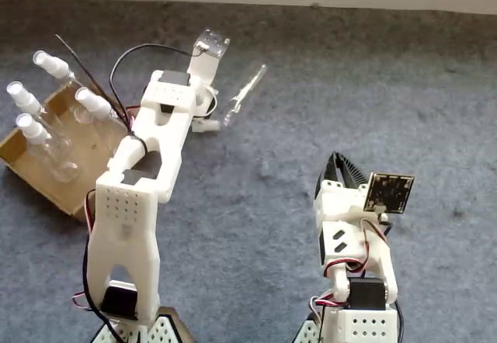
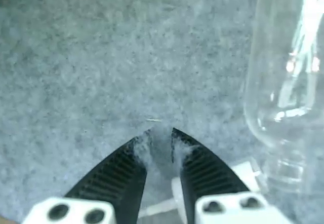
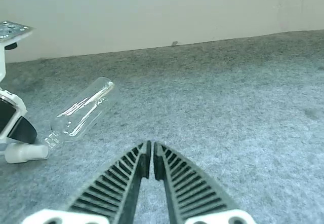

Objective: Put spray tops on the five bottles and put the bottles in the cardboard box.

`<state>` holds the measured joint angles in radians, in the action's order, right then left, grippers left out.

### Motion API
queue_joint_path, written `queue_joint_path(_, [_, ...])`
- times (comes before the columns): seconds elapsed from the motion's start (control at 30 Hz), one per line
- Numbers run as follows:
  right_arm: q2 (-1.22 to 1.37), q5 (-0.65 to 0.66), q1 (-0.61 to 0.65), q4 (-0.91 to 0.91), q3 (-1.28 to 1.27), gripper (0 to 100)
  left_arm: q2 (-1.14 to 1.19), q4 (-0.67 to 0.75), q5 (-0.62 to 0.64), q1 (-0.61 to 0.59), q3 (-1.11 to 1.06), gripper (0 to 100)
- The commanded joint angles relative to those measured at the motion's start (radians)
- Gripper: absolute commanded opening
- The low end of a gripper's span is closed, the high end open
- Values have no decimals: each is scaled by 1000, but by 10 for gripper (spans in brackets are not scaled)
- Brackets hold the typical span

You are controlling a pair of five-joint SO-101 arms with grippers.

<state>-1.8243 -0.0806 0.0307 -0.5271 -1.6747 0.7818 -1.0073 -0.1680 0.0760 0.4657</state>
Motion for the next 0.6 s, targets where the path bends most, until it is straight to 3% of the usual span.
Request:
queue_joint_path(0.0, [-13, -3, 10, 25, -111, 15, -19, -43, -3, 76, 44, 7])
queue_joint_path(0.27, [-13, -2, 10, 25, -111, 15, -21, -84, -3, 139, 45, 7])
queue_joint_path(0.57, [-13, -2, 10, 25, -111, 15, -165, -91, -8, 127, 36, 11])
